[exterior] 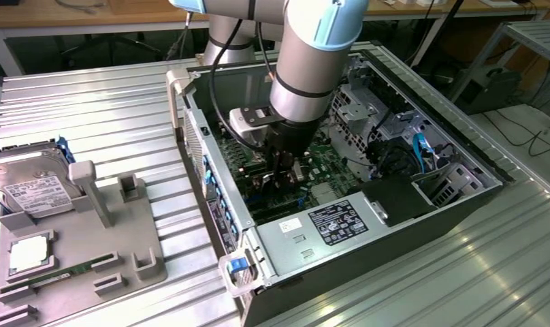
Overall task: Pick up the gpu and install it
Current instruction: 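Insert the gpu into the slot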
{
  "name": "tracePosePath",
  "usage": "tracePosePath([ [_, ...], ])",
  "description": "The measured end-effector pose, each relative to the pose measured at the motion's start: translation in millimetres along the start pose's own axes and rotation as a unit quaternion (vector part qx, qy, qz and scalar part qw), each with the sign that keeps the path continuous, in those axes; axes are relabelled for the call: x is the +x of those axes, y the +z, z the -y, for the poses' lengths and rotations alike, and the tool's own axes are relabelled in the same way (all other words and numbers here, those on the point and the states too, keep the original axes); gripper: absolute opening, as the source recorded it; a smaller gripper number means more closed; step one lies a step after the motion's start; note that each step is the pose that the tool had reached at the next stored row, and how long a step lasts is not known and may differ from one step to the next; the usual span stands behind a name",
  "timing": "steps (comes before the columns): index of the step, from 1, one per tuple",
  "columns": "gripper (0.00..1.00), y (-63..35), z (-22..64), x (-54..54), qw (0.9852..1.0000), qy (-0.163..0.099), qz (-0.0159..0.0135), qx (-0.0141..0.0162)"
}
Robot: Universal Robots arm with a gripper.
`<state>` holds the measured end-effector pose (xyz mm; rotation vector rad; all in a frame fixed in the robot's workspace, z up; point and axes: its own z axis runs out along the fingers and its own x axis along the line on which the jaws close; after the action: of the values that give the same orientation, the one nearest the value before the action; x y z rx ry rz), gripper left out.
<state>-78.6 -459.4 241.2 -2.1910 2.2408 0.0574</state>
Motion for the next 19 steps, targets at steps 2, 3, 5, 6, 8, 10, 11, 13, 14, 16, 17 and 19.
tracePosePath([
  [2,0.36,-2.0,-0.8,-0.4,1.0000,0.000,0.0000,0.0017],
  [3,0.36,-2.9,-1.5,-0.5,1.0000,0.000,0.0000,0.0027],
  [5,0.36,-3.1,-4.2,-0.5,1.0000,0.000,0.0000,0.0044],
  [6,0.36,-3.0,-5.9,-0.5,1.0000,0.000,-0.0002,0.0050],
  [8,0.36,-3.0,-9.3,-0.6,1.0000,0.000,-0.0004,0.0057],
  [10,0.36,-2.9,-11.8,-0.9,1.0000,-0.001,-0.0006,0.0064],
  [11,0.36,-2.9,-12.9,-1.1,1.0000,-0.001,-0.0006,0.0068],
  [13,0.36,-2.8,-14.2,-1.9,1.0000,-0.001,-0.0007,0.0072],
  [14,0.36,-2.8,-14.3,-2.1,1.0000,-0.001,-0.0007,0.0072],
  [16,0.36,-2.8,-14.4,-2.4,1.0000,-0.001,-0.0008,0.0072],
  [17,0.34,-2.8,-14.4,-2.6,1.0000,-0.001,-0.0008,0.0072],
  [19,0.30,-2.8,-14.4,-2.7,1.0000,-0.001,-0.0008,0.0073],
])
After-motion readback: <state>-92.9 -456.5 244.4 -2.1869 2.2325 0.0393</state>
